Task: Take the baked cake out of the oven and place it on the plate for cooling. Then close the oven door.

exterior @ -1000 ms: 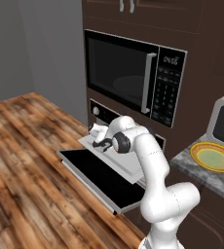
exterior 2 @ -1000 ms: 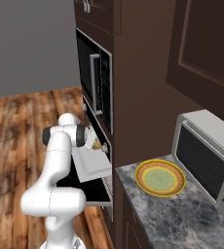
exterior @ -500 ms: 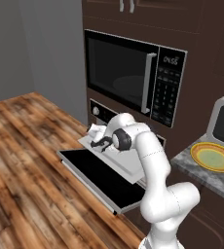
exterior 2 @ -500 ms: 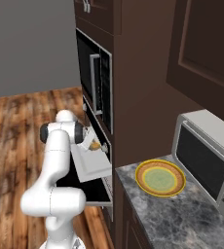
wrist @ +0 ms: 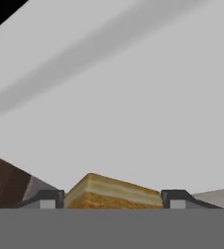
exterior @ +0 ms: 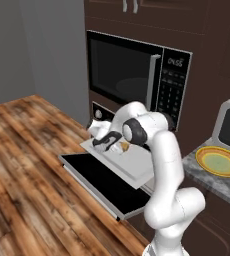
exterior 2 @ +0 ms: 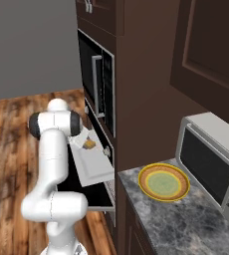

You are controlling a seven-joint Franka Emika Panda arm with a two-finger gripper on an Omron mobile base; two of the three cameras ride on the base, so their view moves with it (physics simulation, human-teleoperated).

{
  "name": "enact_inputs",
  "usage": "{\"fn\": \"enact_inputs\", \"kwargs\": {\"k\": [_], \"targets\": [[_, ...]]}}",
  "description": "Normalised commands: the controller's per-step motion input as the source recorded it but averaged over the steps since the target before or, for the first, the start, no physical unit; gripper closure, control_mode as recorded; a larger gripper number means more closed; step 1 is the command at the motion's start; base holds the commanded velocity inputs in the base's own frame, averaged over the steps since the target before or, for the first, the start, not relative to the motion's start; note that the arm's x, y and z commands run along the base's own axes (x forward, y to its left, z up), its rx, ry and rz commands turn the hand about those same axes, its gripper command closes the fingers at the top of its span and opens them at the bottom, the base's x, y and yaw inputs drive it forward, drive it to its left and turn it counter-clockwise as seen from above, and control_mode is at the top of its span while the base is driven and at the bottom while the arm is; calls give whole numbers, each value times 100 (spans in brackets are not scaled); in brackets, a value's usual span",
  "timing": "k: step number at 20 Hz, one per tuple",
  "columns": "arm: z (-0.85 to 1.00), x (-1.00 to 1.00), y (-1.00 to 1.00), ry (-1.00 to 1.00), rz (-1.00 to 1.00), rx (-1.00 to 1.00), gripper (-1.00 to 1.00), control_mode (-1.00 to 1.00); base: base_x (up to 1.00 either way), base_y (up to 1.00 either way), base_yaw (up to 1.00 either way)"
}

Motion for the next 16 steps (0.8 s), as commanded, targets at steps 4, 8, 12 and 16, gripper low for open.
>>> {"fn": "enact_inputs", "kwargs": {"k": [4,8,12,16], "targets": [[100,-87,0,-3,3,9,100,-100,0,0,0],[100,-100,0,0,1,8,100,-100,0,0,0],[100,-100,-1,0,0,8,100,-100,0,0,0],[94,-100,-15,0,0,5,100,-100,0,0,0]]}}
